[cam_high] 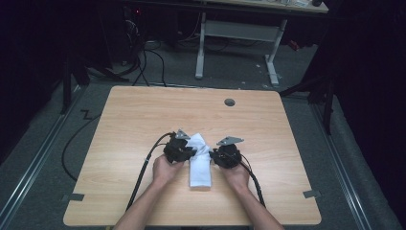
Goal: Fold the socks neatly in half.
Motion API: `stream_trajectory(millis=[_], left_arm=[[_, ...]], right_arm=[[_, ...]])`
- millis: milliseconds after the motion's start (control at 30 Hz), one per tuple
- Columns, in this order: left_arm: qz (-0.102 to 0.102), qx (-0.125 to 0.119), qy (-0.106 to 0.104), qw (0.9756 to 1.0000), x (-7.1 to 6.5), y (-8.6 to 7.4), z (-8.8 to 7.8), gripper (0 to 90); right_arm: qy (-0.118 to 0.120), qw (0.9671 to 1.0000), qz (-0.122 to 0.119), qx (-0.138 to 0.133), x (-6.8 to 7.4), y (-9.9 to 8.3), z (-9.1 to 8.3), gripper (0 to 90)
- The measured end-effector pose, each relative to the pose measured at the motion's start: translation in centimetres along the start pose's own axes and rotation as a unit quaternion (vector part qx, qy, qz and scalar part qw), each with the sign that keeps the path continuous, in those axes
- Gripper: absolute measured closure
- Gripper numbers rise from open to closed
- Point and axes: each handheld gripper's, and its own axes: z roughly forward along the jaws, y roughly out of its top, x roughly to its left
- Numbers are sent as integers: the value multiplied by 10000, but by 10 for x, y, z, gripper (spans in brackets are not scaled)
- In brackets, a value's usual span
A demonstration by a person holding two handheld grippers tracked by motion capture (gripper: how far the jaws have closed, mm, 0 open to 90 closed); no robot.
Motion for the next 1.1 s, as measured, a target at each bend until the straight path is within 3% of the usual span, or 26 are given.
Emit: stream_trajectory(millis=[233,400,533,633,733,800,900,1033,1100], left_arm=[[-50,-41,38,10000,0,5,4,756],[44,-89,255,9996,-3,7,-1,616],[-140,-272,251,9992,1,9,-10,533],[-178,-322,522,9980,6,10,-16,490],[-394,-394,773,9955,14,10,-21,461],[-634,-445,978,9922,21,10,-23,458],[-899,-464,1100,9888,32,10,-23,443],[-1060,-207,1079,9883,43,13,-15,408],[-1141,-226,1010,9881,45,14,-12,395]], right_arm=[[-165,9998,-60,69,-7,4,2,730],[-144,9999,-47,55,-8,4,3,730],[-113,9999,-25,41,-9,4,2,741],[-98,9999,-38,63,-9,3,0,764],[-54,10000,-36,30,-9,3,-2,790],[-55,10000,-44,17,-8,4,-3,799],[-24,9999,-43,-121,-6,8,-7,806],[47,9997,-99,-227,0,21,-13,808],[96,9995,-94,-290,2,28,-15,807]])
